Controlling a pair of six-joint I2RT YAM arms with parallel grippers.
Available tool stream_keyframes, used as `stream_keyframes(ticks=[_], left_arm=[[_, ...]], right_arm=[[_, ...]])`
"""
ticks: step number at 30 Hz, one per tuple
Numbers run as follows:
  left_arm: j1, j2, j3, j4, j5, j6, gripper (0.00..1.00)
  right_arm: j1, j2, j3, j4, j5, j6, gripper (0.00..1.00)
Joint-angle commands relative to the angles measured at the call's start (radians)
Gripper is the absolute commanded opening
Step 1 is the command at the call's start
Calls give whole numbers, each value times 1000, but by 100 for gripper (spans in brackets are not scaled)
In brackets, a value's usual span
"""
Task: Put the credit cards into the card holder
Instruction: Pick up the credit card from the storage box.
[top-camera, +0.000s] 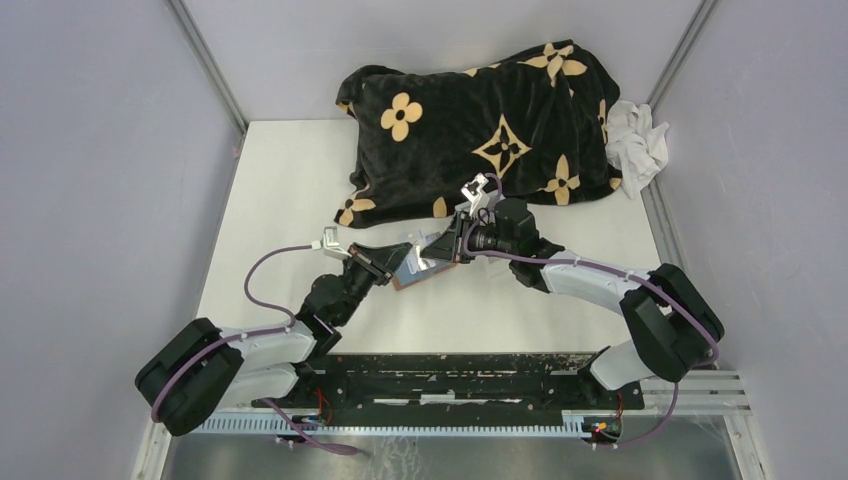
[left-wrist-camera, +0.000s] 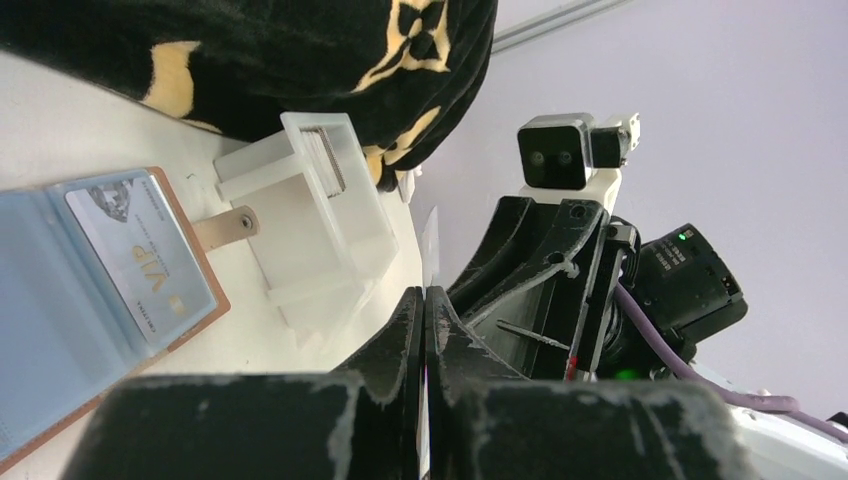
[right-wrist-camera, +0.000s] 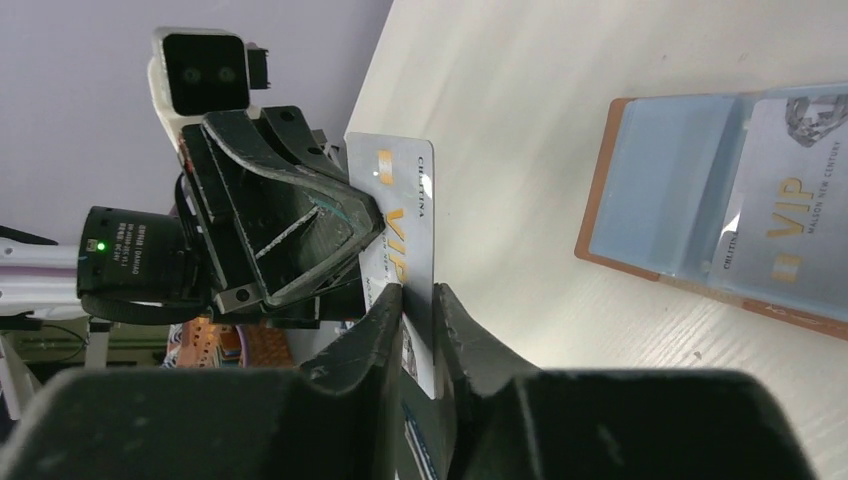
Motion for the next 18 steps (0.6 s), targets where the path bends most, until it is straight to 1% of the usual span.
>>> stream_keyframes(ticks=[1, 3, 4, 5, 7, 10, 12, 13, 18], left_arm=[[22, 34, -5, 100, 47, -48, 3], [32, 44, -9, 81, 46, -60, 3], [37, 44, -9, 62, 43, -67, 4], [39, 42, -8, 39, 42, -69, 7], [45, 33, -2, -12, 29, -60, 18], [48, -5, 7, -135, -28, -38, 38], [48, -50, 10, -237, -90, -35, 48], [48, -69, 6, -281, -124, -35, 51], [49, -113, 8, -454, -244, -29, 55]], right_arm=[[-40, 26, -12, 195, -60, 75, 13], [-47, 45, -2, 220, -73, 85, 2], [-47, 53, 4, 220, -76, 83, 1], [-48, 62, 14, 217, -78, 80, 1], [-47, 82, 32, 211, -85, 72, 1], [-48, 110, 65, 167, -84, 41, 1], [-48, 123, 91, 123, -80, 12, 1], [-48, 129, 104, 101, -77, -2, 1], [-46, 186, 194, -62, -40, -106, 1]])
